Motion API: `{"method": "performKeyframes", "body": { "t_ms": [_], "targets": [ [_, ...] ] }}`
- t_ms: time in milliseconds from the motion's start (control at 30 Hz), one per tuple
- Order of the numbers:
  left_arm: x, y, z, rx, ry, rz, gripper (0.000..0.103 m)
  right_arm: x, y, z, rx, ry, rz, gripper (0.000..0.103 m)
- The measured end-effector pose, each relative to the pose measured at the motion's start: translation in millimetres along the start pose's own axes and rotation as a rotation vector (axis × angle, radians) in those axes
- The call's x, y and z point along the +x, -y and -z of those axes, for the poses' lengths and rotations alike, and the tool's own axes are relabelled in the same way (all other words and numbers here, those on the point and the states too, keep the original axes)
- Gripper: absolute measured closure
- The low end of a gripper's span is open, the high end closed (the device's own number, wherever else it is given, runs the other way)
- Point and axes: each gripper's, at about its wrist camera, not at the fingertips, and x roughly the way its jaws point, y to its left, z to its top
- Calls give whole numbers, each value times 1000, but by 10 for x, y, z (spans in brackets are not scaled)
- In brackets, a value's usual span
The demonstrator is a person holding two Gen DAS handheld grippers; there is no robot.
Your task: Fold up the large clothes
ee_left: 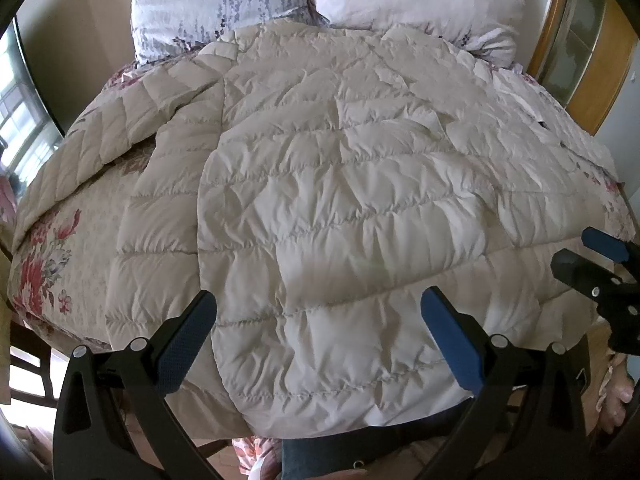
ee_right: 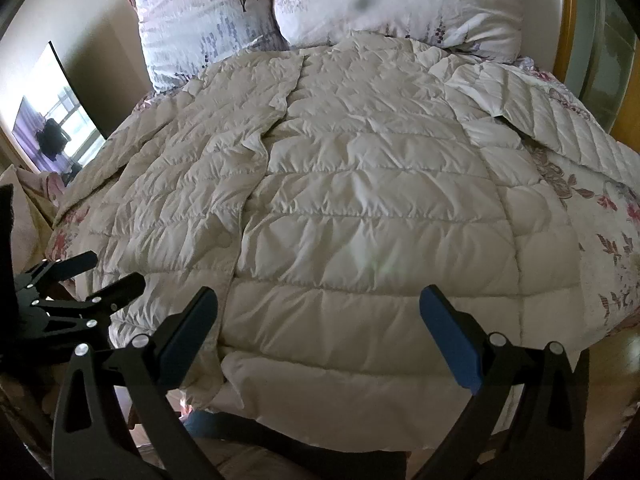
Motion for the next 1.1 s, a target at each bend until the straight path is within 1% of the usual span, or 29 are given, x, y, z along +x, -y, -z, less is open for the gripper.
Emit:
{"method": "performKeyframes", "body": {
  "t_ms": [67, 100, 367, 500, 567, 667, 733, 800, 833, 900, 967, 1000, 1033, 1067, 1100],
  "targets": [
    [-8, 10, 9, 5, 1, 0, 1, -3, 4, -5, 2, 3, -3, 2],
    [0, -34, 79, 6, 2, 2, 1, -6, 8, -8, 3, 5, -4, 2],
    [-12, 5, 25, 22, 11, 11, 1, -17, 69, -31, 24, 30, -33, 2],
    [0, -6, -15, 20, 3, 40, 1, -34, 162, -86, 33, 78, -102, 2],
    [-6, -21, -44, 18, 8, 51, 1, -45, 270, -138, 57, 91, -110, 2],
    [-25, -54, -101, 12, 28, 49, 1, -97, 605, -263, 146, 136, -82, 2],
    [-31, -89, -158, 3, 45, 48, 1, -140, 958, -350, 252, 168, -74, 2],
    [-33, -121, -213, -5, 63, 51, 1, -180, 1431, -421, 402, 209, -70, 2],
    [-32, -140, -245, -10, 71, 55, 1, -188, 1609, -440, 455, 223, -62, 3],
    [-27, -172, -304, -21, 91, 63, 1, -219, 2013, -458, 574, 261, -44, 10],
    [-2, -211, -365, -35, 103, 69, 1, -232, 2479, -471, 695, 297, -9, 21],
    [22, -234, -401, -47, 104, 75, 1, -229, 2674, -470, 745, 308, 13, 23],
    [53, -255, -439, -58, 99, 81, 1, -221, 2905, -448, 806, 323, 38, 27],
    [82, -275, -470, -69, 94, 85, 1, -202, 3096, -433, 858, 327, 54, 33],
    [119, -299, -507, -82, 90, 88, 1, -175, 3246, -416, 908, 325, 67, 36]
  ]
}}
